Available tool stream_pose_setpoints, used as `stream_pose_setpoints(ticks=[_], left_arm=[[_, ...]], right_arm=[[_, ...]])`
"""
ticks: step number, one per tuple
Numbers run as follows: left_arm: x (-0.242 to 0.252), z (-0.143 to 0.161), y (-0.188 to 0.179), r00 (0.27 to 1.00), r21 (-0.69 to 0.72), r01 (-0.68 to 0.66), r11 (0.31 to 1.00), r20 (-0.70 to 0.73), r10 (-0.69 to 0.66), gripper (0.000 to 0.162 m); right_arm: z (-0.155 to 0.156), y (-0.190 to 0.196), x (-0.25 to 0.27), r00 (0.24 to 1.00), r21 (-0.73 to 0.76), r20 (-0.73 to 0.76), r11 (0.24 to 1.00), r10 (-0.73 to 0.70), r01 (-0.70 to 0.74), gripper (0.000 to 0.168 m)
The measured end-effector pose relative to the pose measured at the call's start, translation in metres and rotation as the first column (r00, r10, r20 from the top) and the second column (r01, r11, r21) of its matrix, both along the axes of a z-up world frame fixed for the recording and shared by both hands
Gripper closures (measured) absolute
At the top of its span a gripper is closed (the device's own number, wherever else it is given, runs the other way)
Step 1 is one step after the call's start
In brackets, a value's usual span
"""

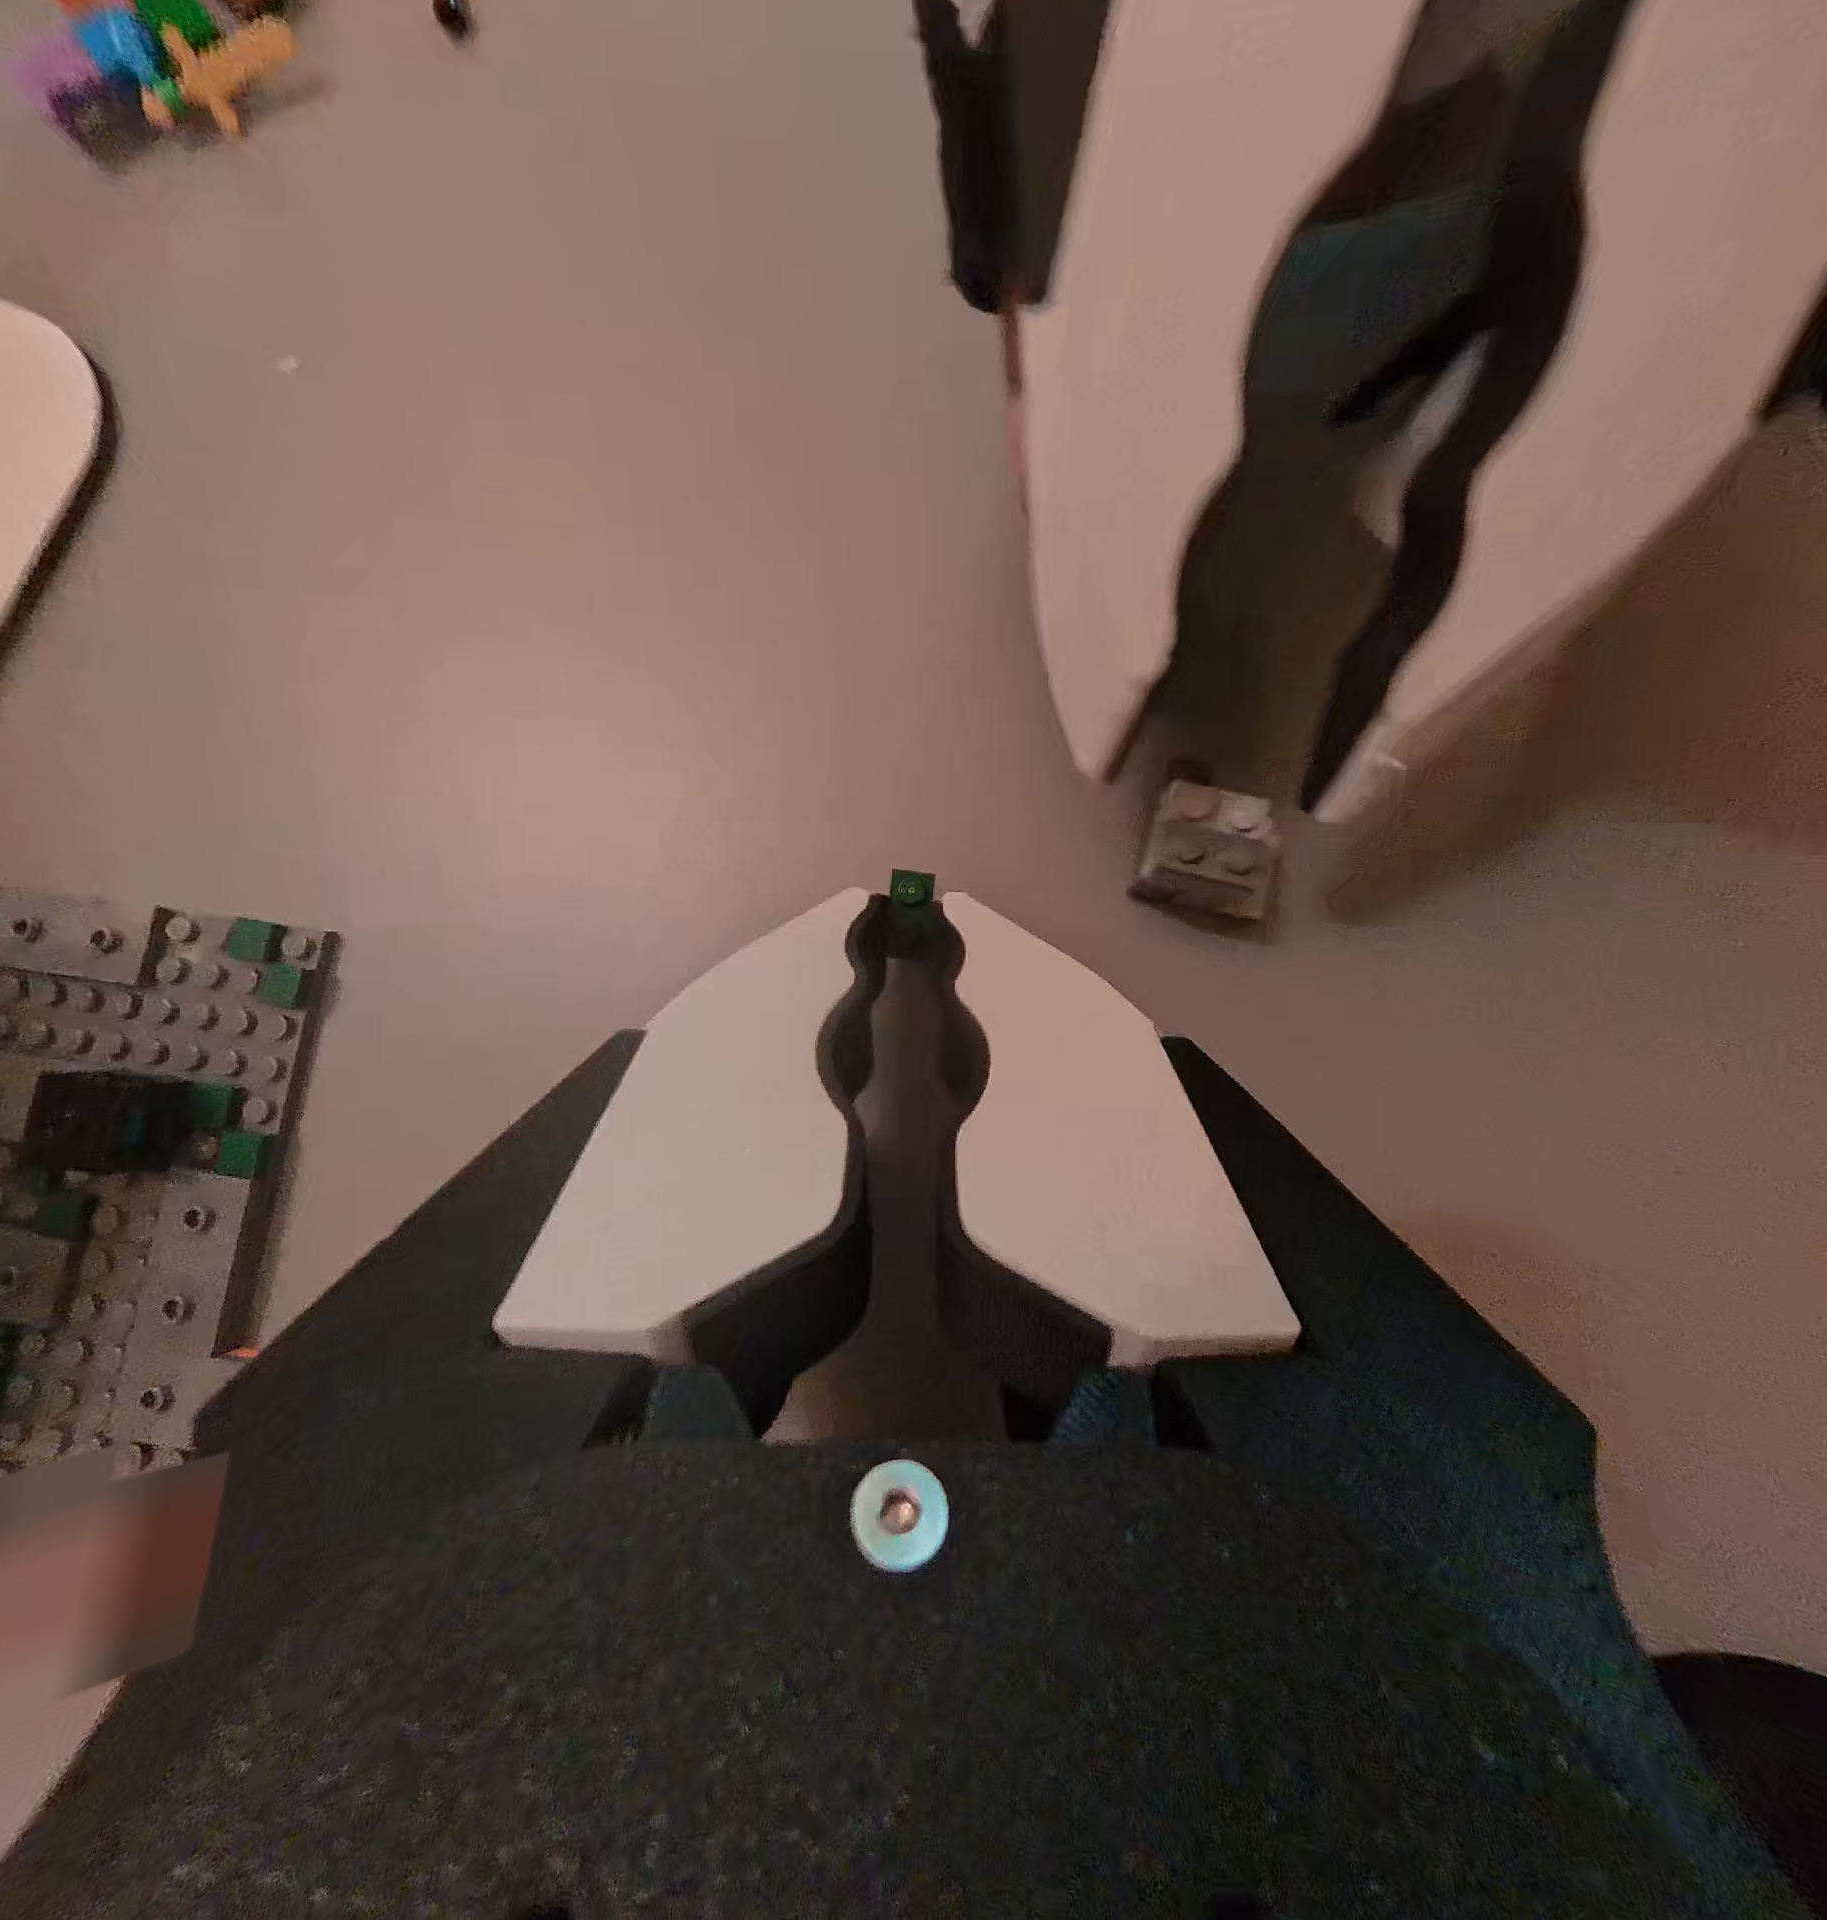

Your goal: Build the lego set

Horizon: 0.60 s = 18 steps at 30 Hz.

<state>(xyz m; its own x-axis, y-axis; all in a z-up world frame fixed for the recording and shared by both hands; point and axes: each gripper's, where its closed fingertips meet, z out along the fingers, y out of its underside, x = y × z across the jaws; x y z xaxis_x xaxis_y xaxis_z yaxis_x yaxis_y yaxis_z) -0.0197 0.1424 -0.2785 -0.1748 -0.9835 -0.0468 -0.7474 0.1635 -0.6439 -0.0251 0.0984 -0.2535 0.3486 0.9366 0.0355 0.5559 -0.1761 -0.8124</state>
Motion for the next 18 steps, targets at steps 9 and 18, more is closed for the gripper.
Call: stream_pose_setpoints(ticks=[9,18], left_arm=[[0.003,0.049,-0.039,0.985,0.122,0.093,0.988,0.133,-0.11,0.155],[0.0,0.052,-0.055,0.979,0.101,0.115,0.988,0.157,-0.13,0.154]], right_arm=[[0.026,0.004,0.009,0.994,0.131,-0.01,0.985,-0.109,0.11,0.146],[0.027,-0.007,0.001,0.999,0.144,0.011,0.989,-0.034,0.032,0.161]])
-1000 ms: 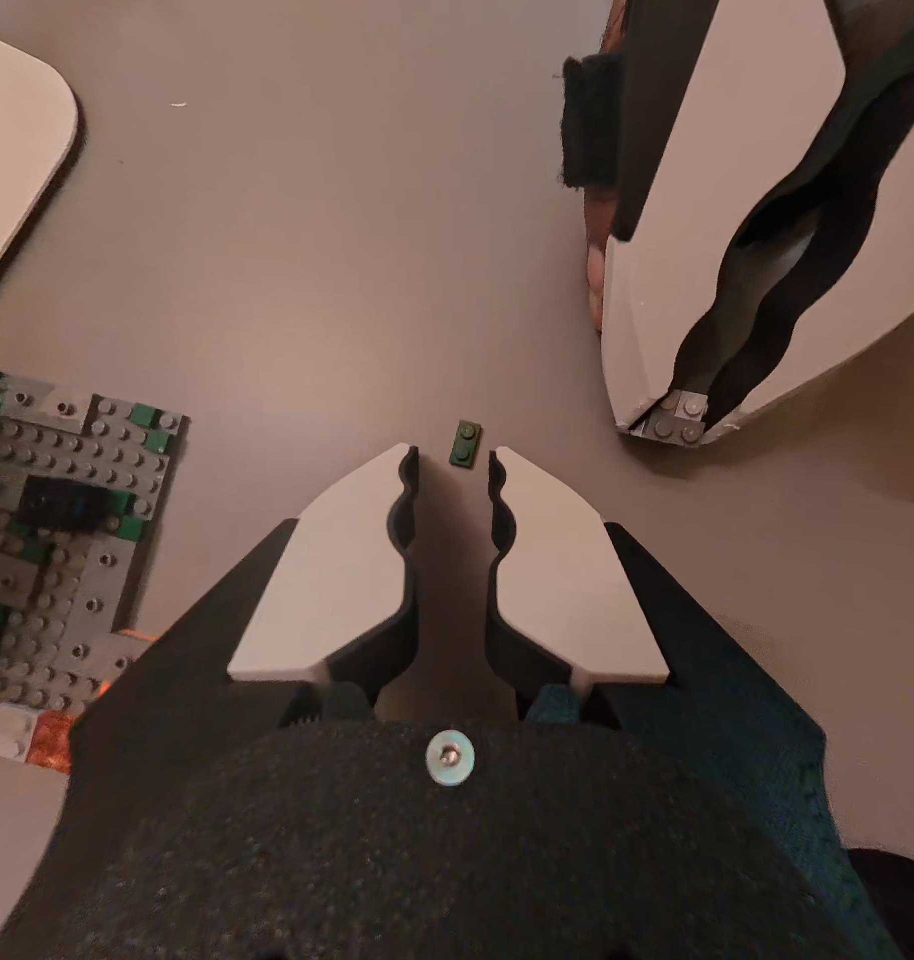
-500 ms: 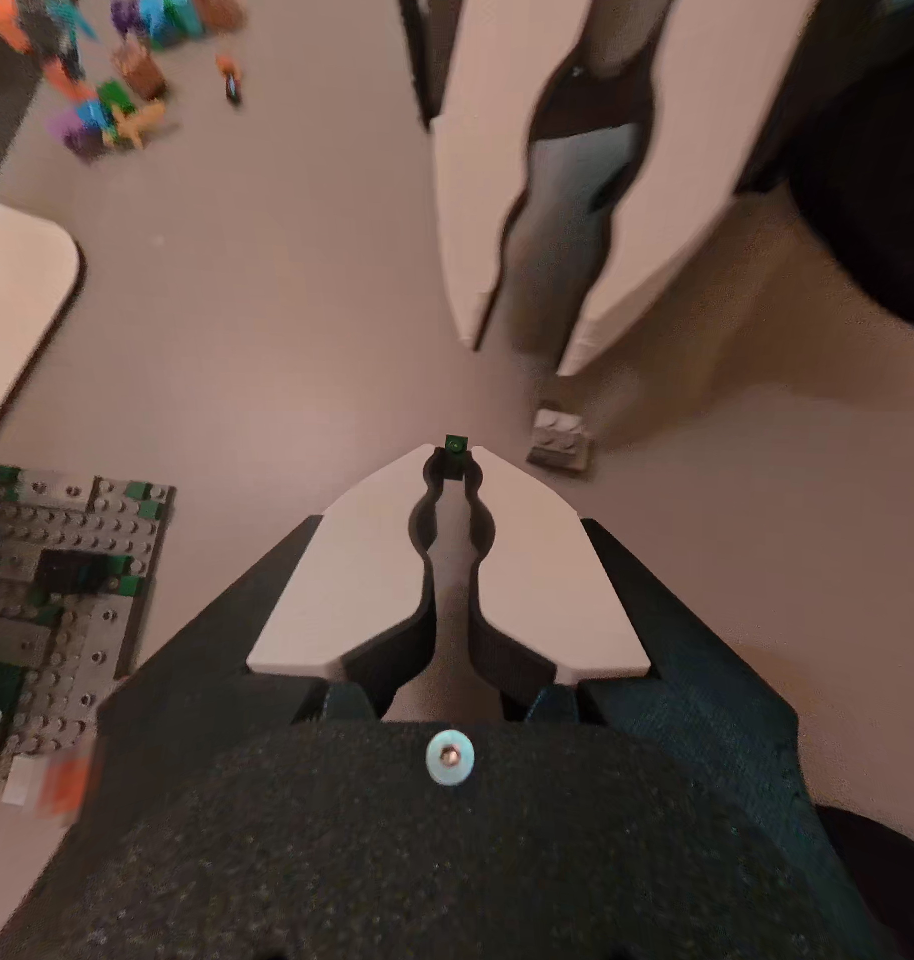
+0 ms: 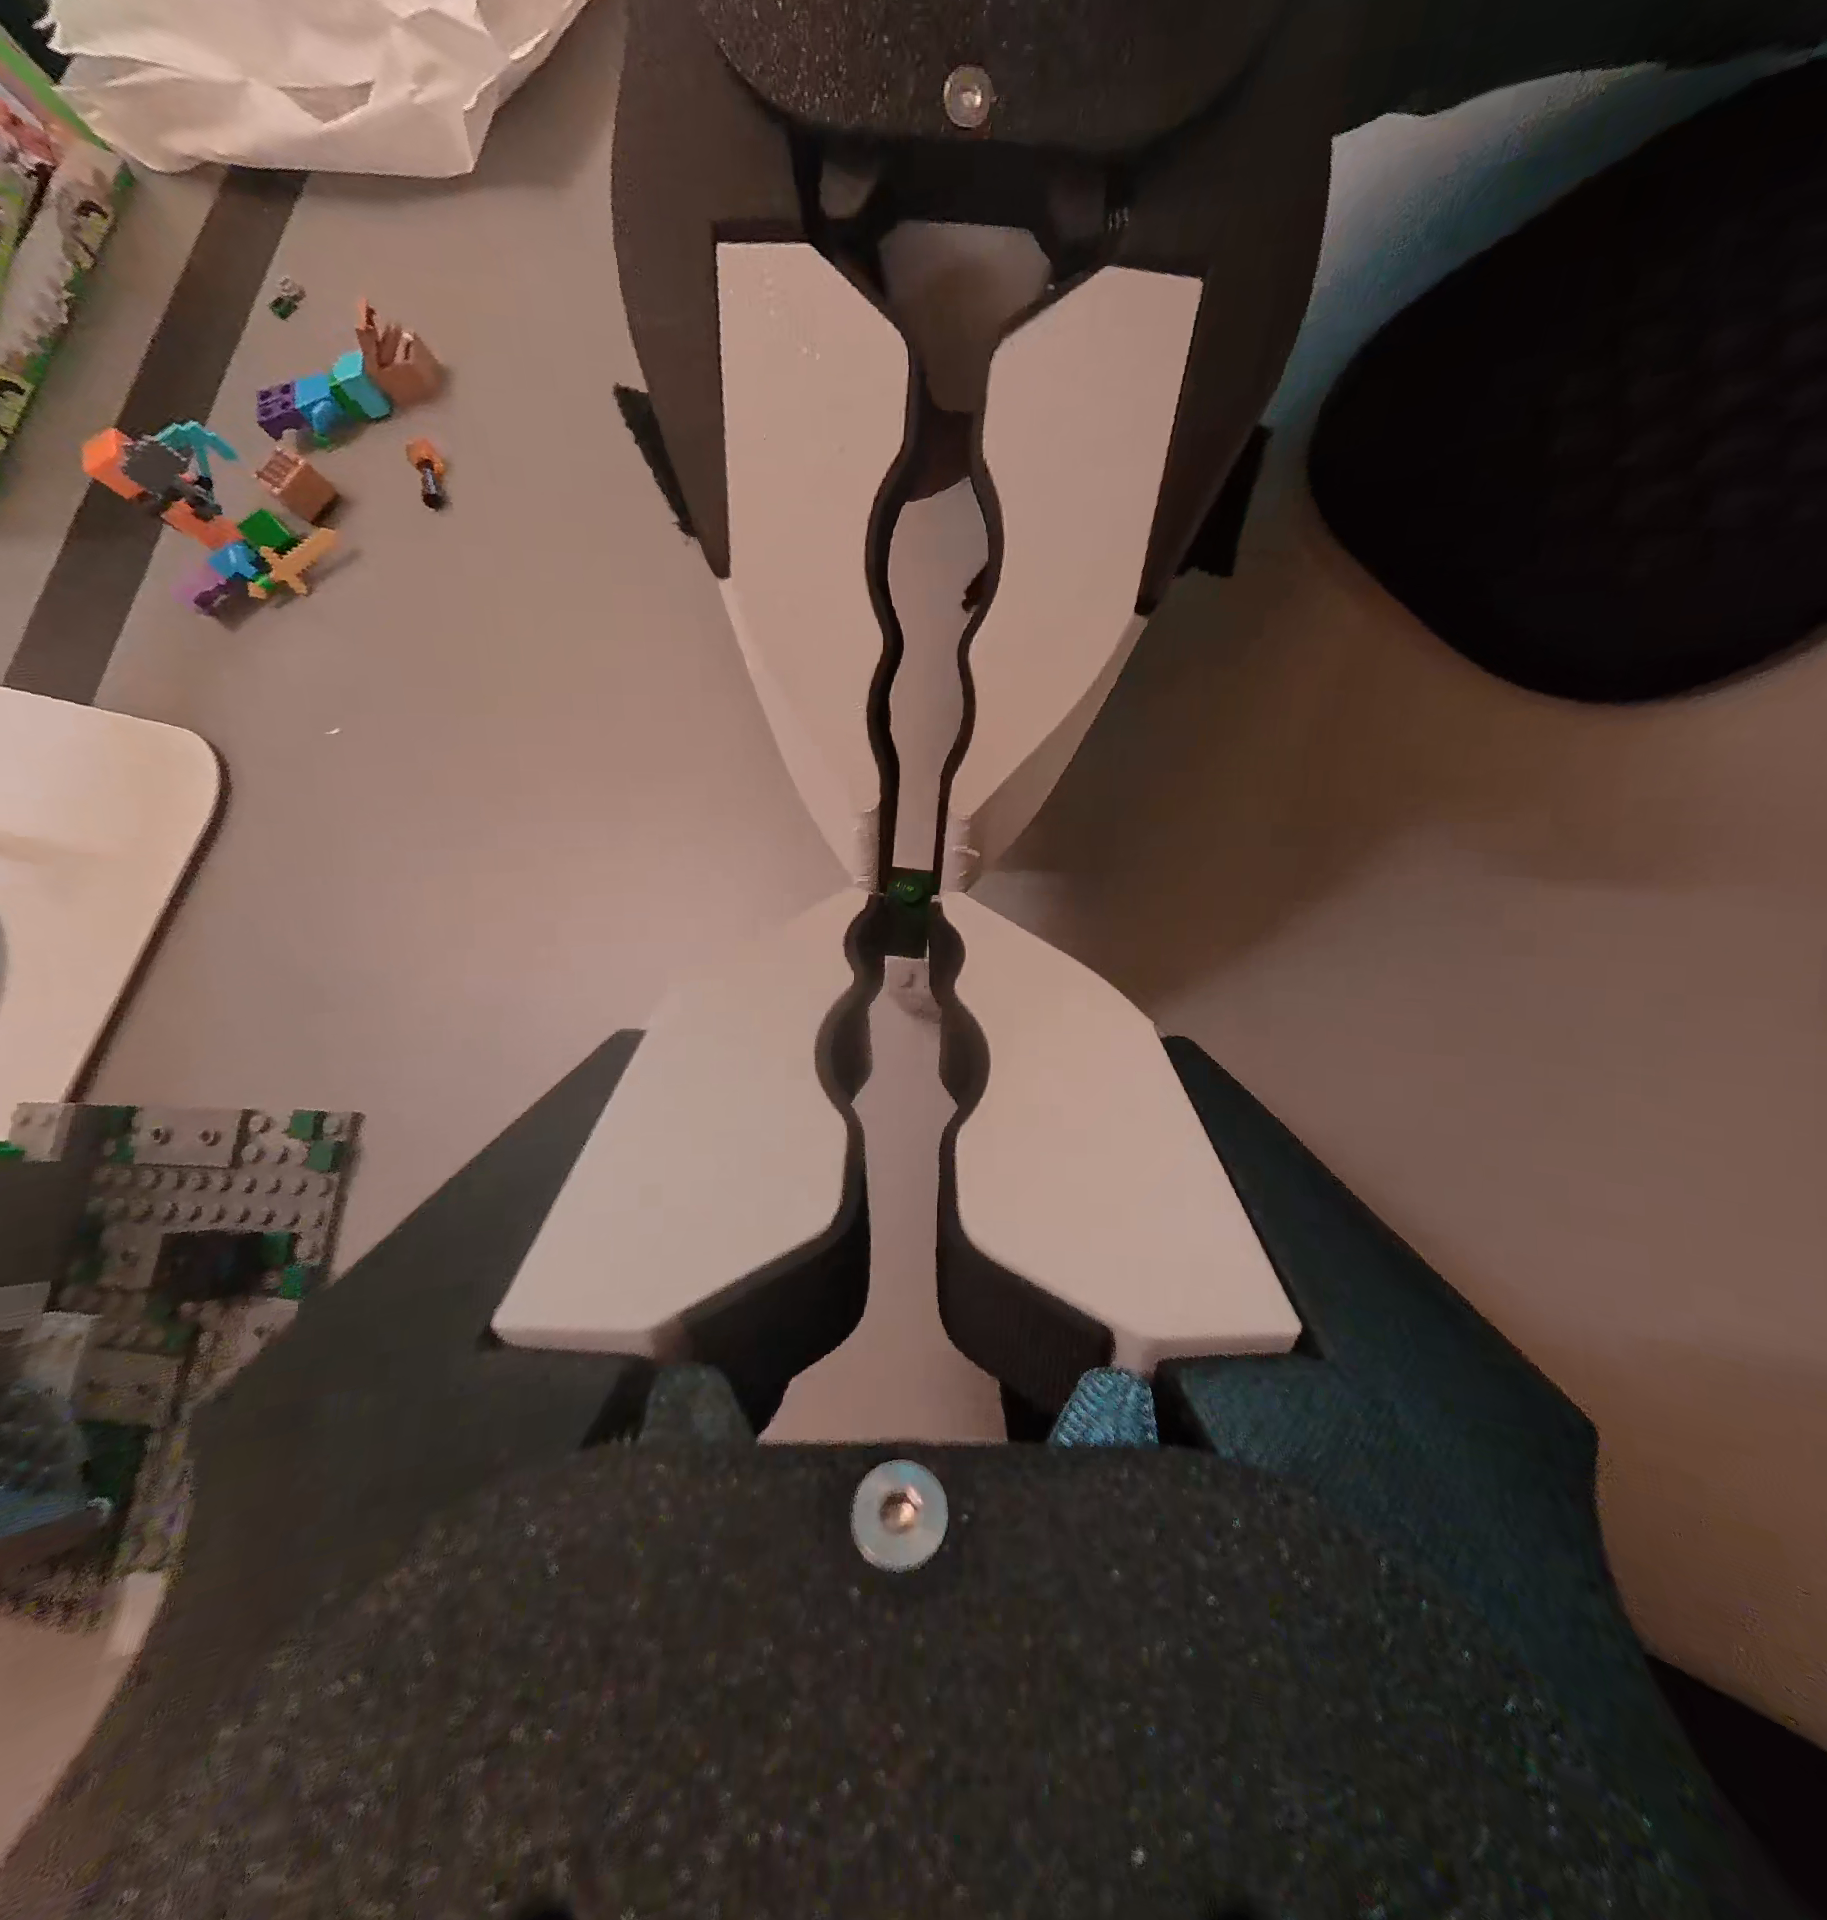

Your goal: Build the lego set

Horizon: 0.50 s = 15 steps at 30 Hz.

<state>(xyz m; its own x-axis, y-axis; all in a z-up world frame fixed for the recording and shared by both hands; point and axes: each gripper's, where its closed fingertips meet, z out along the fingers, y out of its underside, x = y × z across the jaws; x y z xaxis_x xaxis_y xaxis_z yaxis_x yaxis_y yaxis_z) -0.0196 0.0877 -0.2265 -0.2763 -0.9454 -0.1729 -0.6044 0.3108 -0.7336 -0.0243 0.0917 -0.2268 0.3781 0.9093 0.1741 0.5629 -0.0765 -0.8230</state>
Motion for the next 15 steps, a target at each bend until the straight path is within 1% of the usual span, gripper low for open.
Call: stream_pose_setpoints(ticks=[4,10,15], left_arm=[[-0.006,-0.008,0.003,0.999,-0.019,-0.013,1.0,-0.031,0.013,0.149],[-0.014,-0.033,0.004,0.995,-0.047,-0.029,0.998,-0.1,0.024,0.138],[-0.01,-0.045,0.005,0.994,-0.104,-0.033,0.994,-0.112,0.021,0.138]], right_arm=[[-0.01,-0.005,0.005,0.994,-0.071,0.043,0.993,0.102,-0.099,0.161],[-0.026,-0.012,0.007,0.952,-0.179,0.086,0.945,0.294,-0.276,0.161],[-0.034,-0.011,0.004,0.907,-0.235,0.124,0.9,0.403,-0.368,0.161]])
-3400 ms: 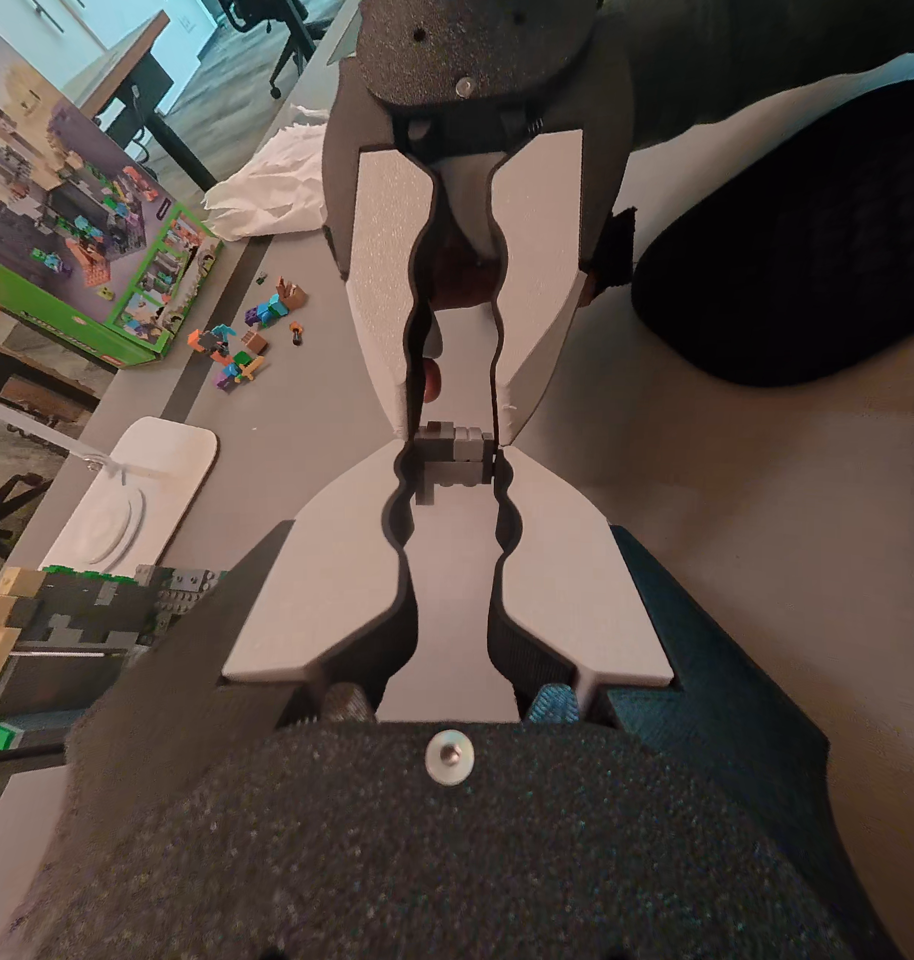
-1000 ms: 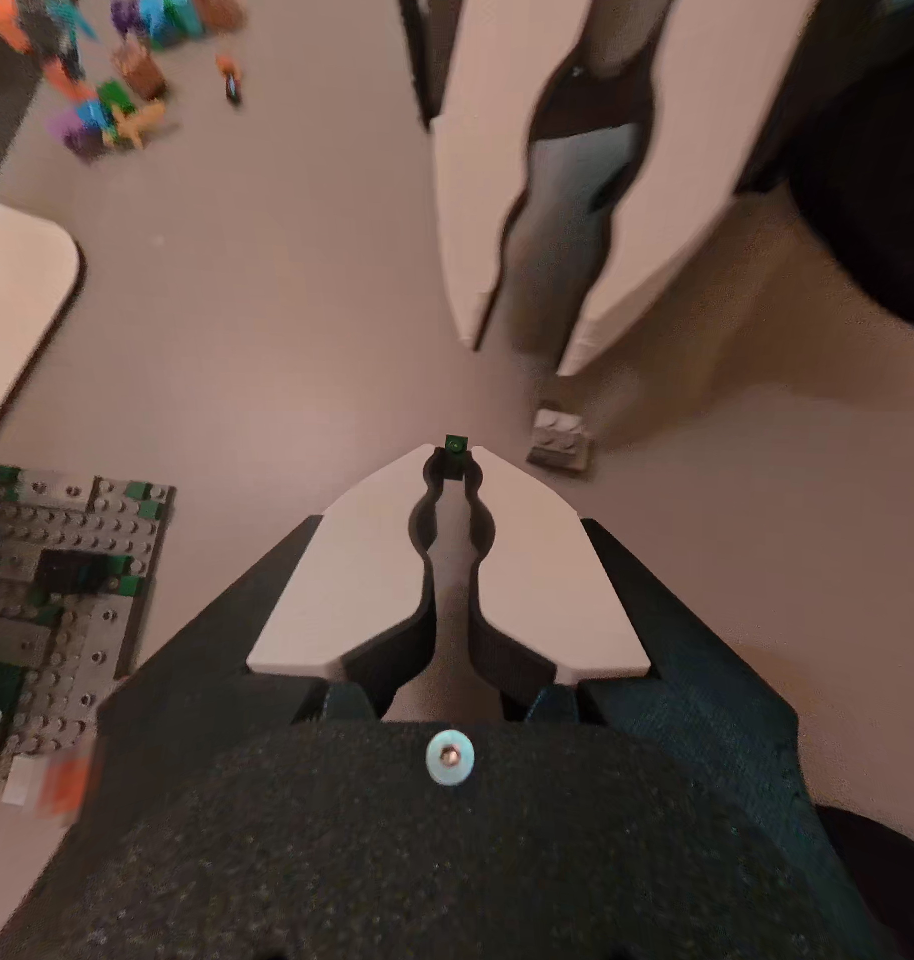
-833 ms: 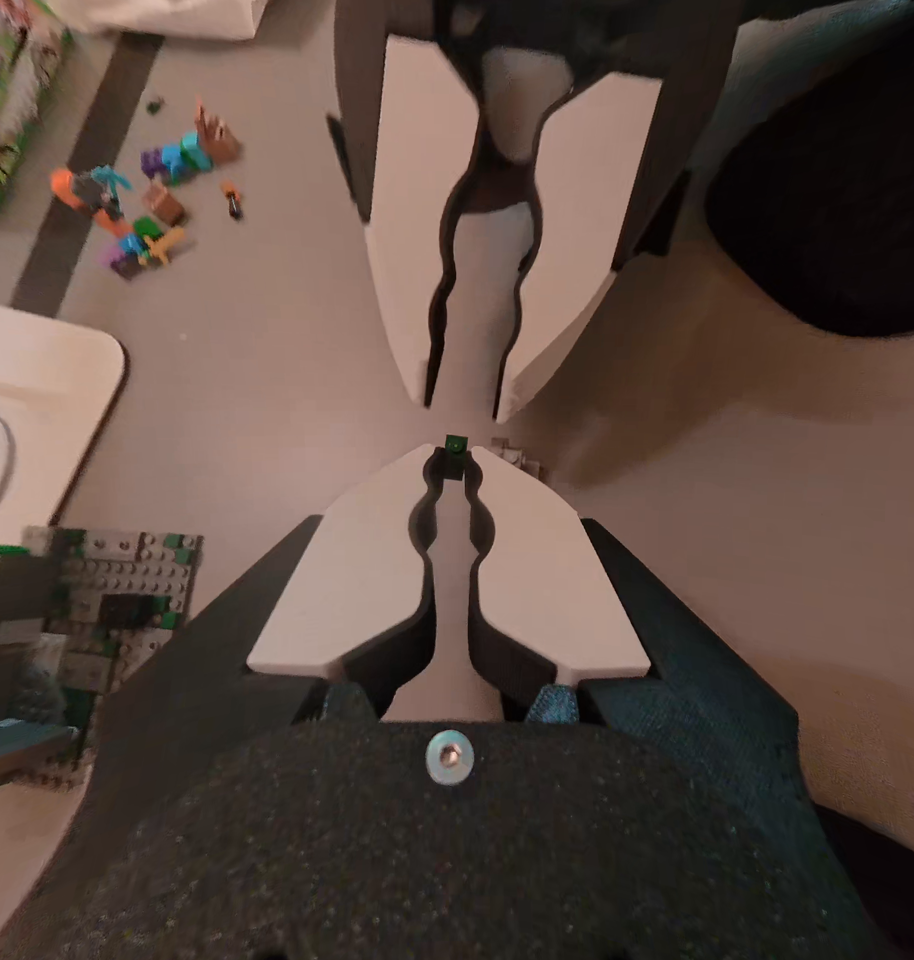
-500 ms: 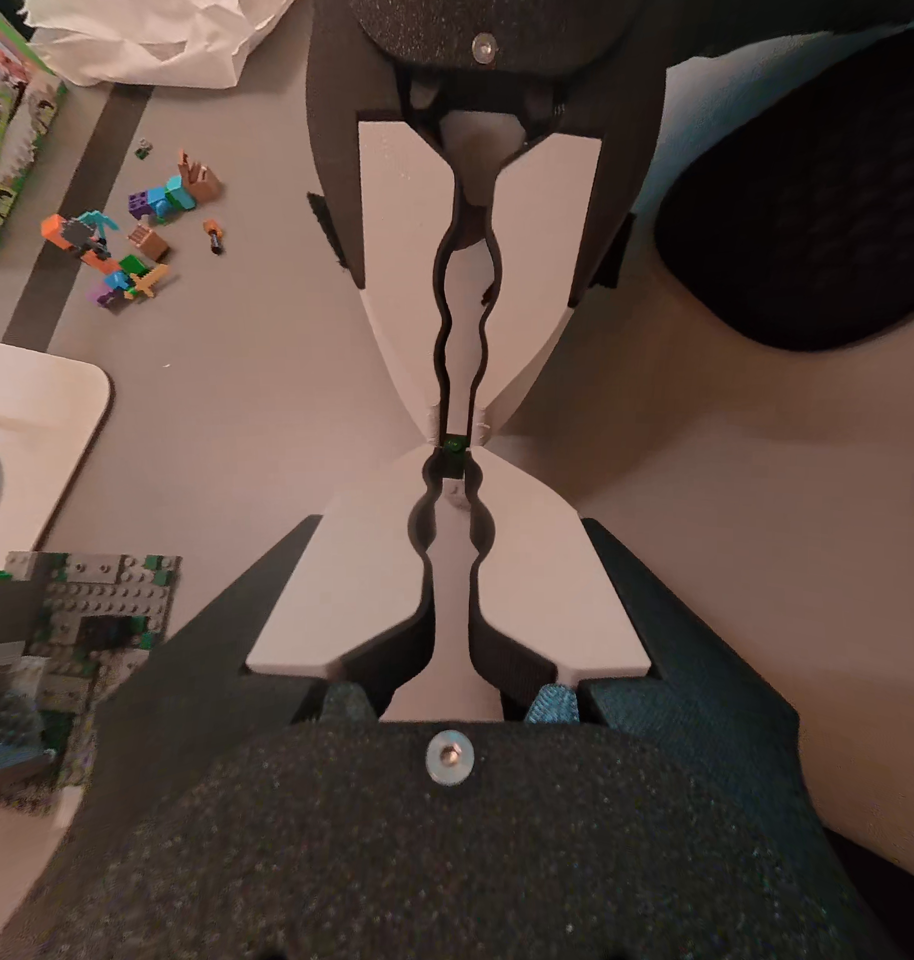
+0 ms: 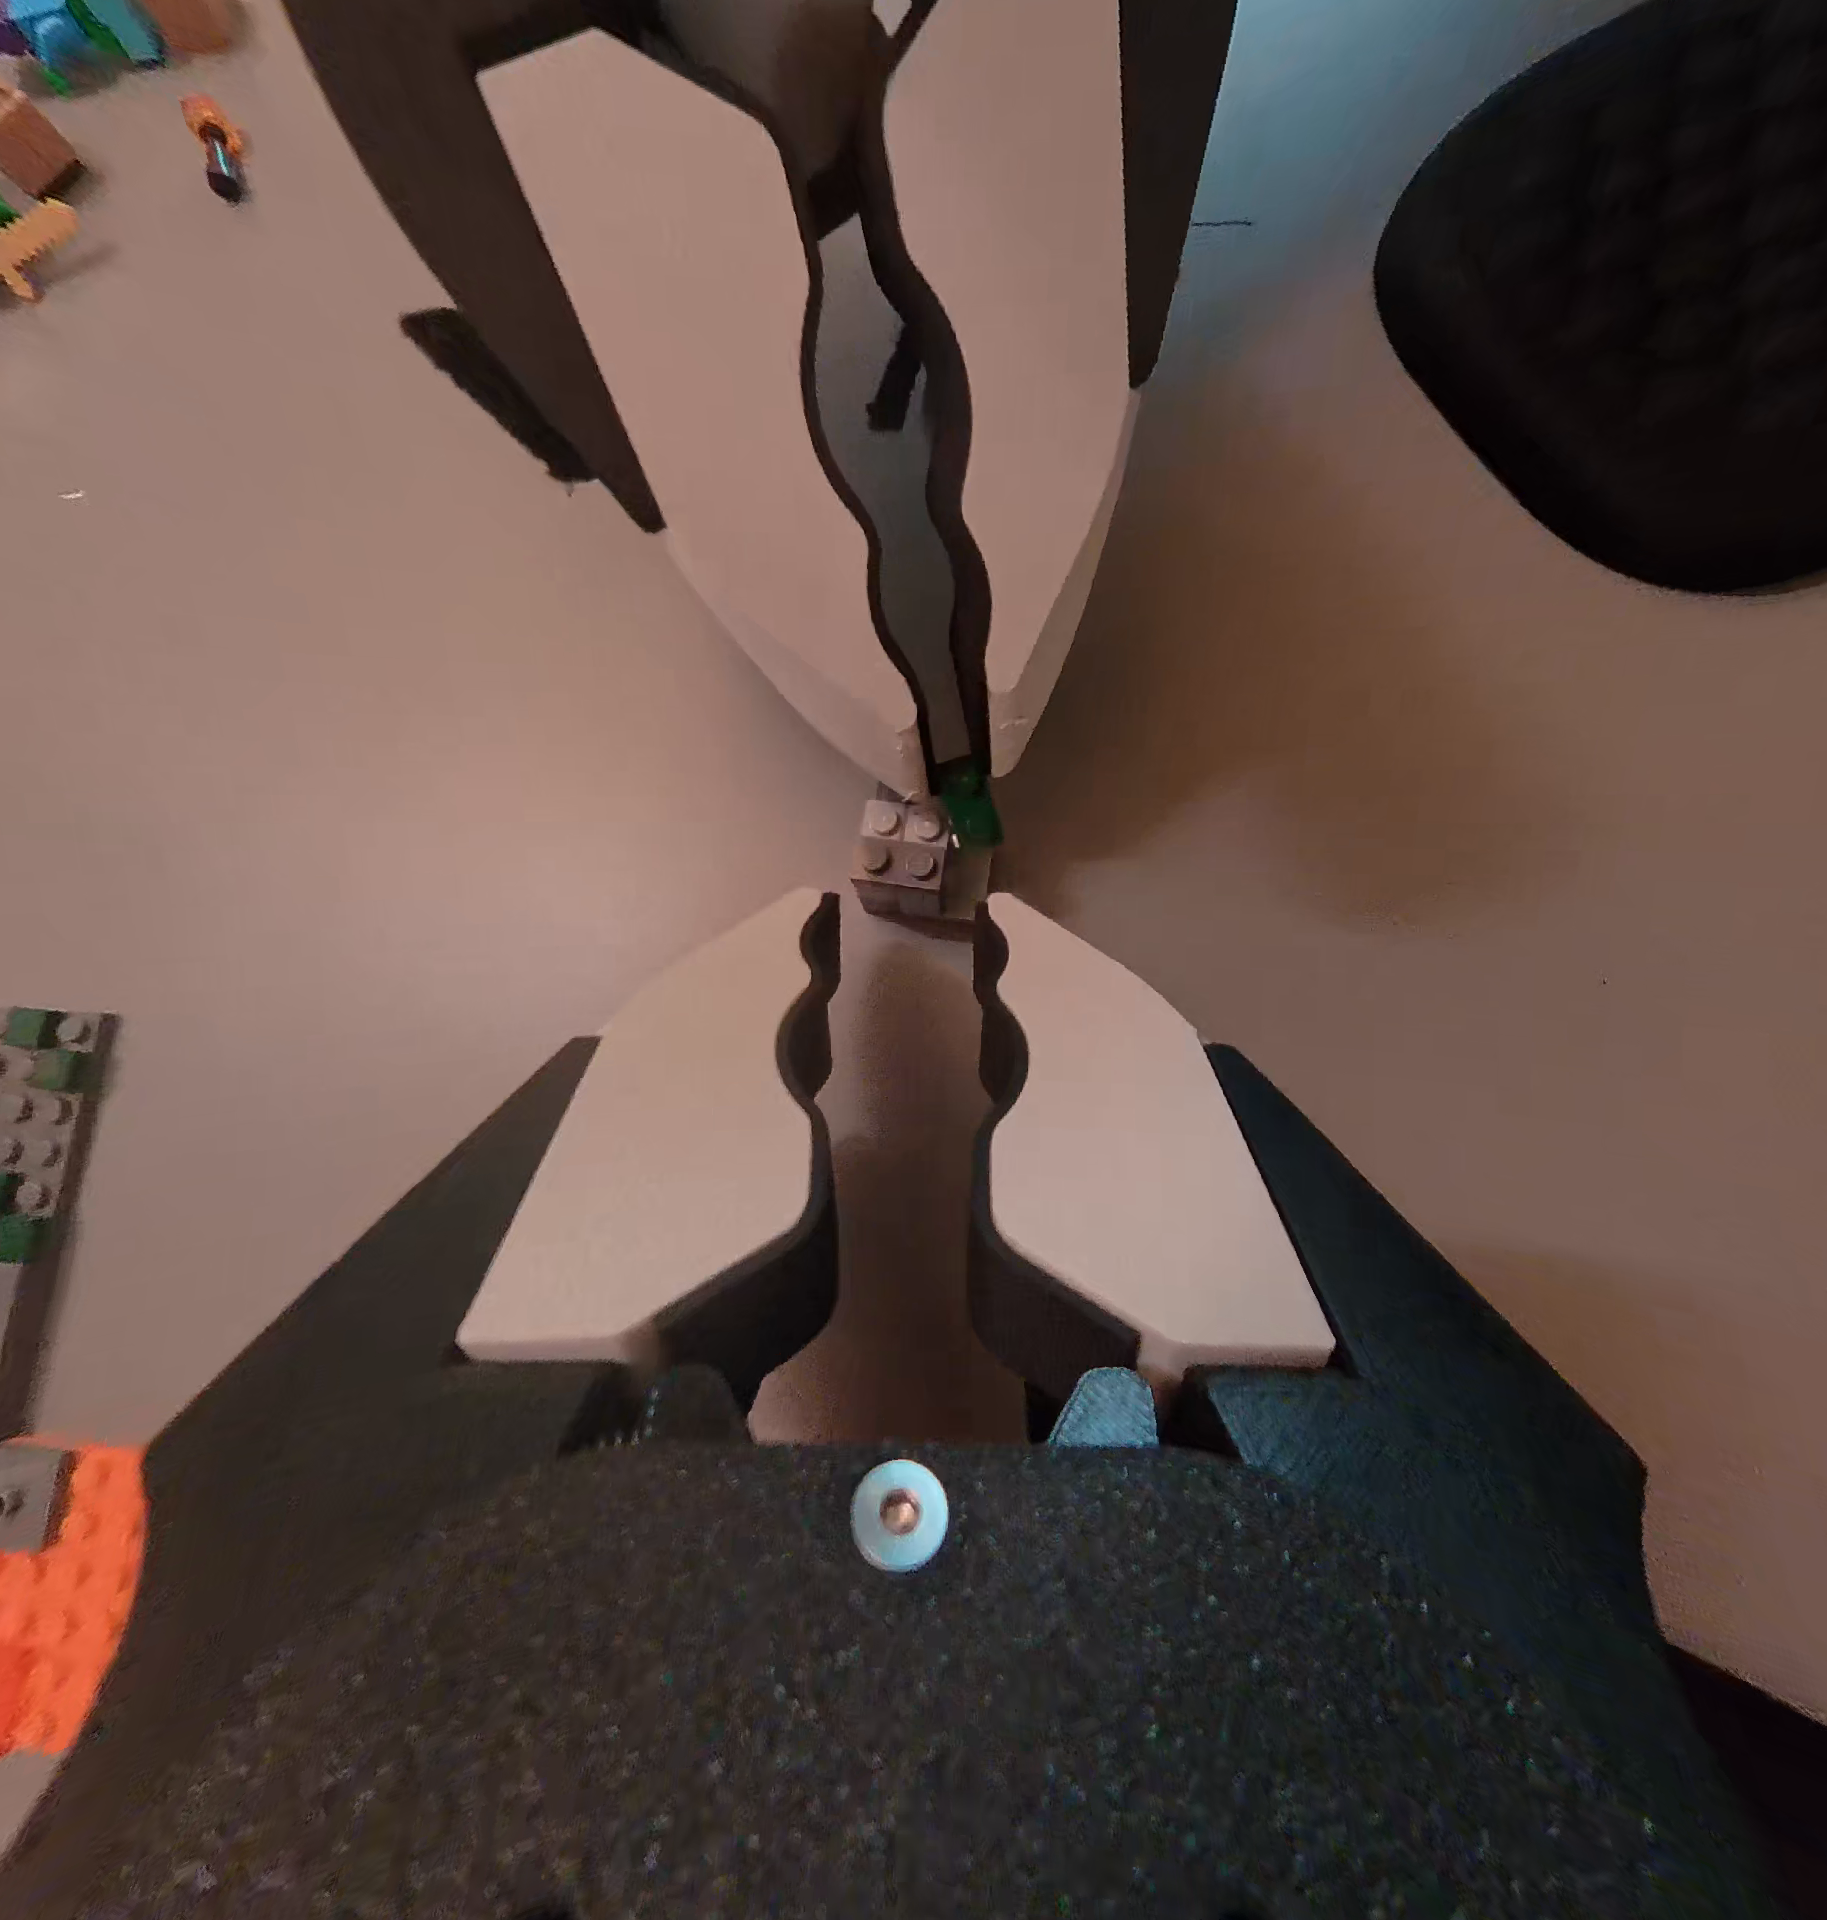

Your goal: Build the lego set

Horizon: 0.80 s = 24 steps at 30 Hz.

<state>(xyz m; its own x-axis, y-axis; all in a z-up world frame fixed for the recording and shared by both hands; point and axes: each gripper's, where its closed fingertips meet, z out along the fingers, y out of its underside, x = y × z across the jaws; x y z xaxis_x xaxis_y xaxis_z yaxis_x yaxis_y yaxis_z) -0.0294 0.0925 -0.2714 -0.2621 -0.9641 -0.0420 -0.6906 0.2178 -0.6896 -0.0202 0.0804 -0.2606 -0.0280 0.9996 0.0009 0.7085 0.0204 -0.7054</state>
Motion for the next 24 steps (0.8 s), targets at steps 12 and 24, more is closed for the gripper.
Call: stream_pose_setpoints(ticks=[12,24], left_arm=[[0.0056,-0.0035,0.0,1.0,-0.057,0.024,0.998,0.02,-0.023,0.143],[0.0077,-0.0038,-0.0032,0.999,-0.056,0.038,0.998,0.031,-0.036,0.144]], right_arm=[[0.0001,0.008,0.0032,0.99,-0.024,0.076,0.993,0.115,-0.114,0.161],[-0.0031,0.0099,0.0048,0.979,-0.012,0.128,0.988,0.157,-0.157,0.161]])
